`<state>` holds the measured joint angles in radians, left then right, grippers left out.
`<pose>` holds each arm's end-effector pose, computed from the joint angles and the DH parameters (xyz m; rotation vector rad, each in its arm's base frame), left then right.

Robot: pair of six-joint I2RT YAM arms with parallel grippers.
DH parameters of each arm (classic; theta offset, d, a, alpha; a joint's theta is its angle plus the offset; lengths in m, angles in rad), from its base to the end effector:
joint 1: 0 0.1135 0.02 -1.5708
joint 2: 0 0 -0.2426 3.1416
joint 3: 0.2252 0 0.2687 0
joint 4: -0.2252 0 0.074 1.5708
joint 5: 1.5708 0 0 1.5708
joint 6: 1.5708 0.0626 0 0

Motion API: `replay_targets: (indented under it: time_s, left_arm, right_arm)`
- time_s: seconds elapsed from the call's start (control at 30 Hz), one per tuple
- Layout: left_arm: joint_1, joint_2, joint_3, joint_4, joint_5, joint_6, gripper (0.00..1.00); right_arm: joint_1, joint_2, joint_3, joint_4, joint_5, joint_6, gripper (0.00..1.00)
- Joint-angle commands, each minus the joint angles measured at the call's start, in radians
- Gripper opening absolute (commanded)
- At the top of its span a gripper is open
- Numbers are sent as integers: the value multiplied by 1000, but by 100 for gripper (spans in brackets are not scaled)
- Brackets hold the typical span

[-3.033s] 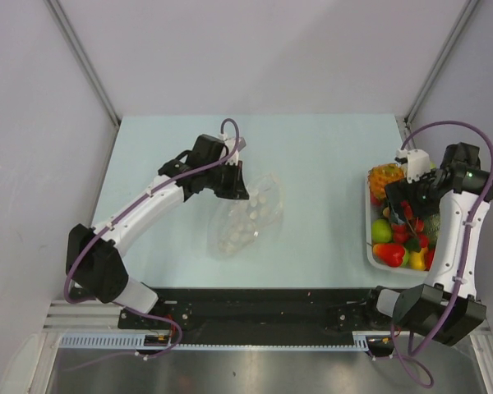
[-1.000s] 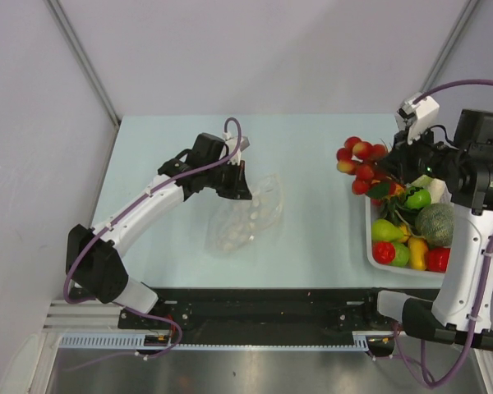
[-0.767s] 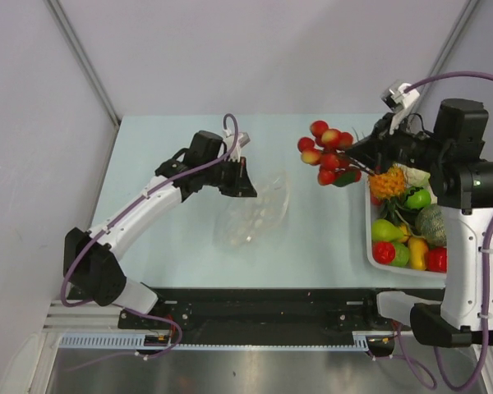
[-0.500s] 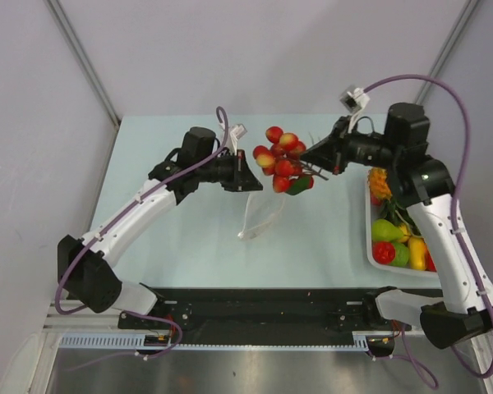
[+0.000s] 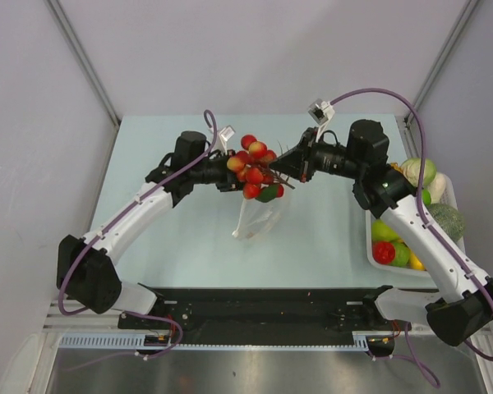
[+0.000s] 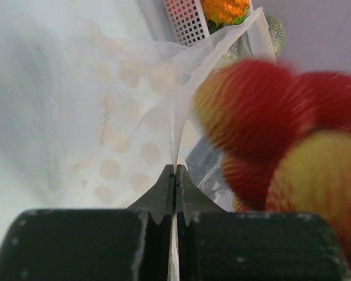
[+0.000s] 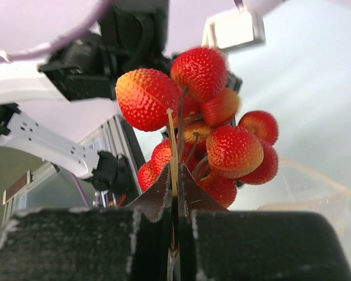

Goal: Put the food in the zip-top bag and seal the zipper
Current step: Place the fake fruit in the zipper food storage bag.

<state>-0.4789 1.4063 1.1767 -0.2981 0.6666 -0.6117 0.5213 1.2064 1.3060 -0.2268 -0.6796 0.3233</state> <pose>0.2976 -0.1981 0.2896 0.2940 2.2490 -1.3215 0.2491 0.1884 0.4104 -0.7098 1.6756 1.1872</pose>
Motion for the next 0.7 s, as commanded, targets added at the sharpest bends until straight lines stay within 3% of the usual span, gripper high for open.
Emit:
replay_targets:
  time_s: [0.0, 0.27, 0.67]
  left_arm:
    - [10, -1, -8, 66, 53, -52, 0]
    - [52, 10, -34, 100, 88, -122, 0]
    - [132, -10, -57, 48, 120, -108, 0]
  right_arm:
    - [17, -27, 24, 184, 23, 34, 0]
    - [59, 24, -54, 118, 74, -116, 0]
    - [94, 1, -116, -161, 244, -400, 0]
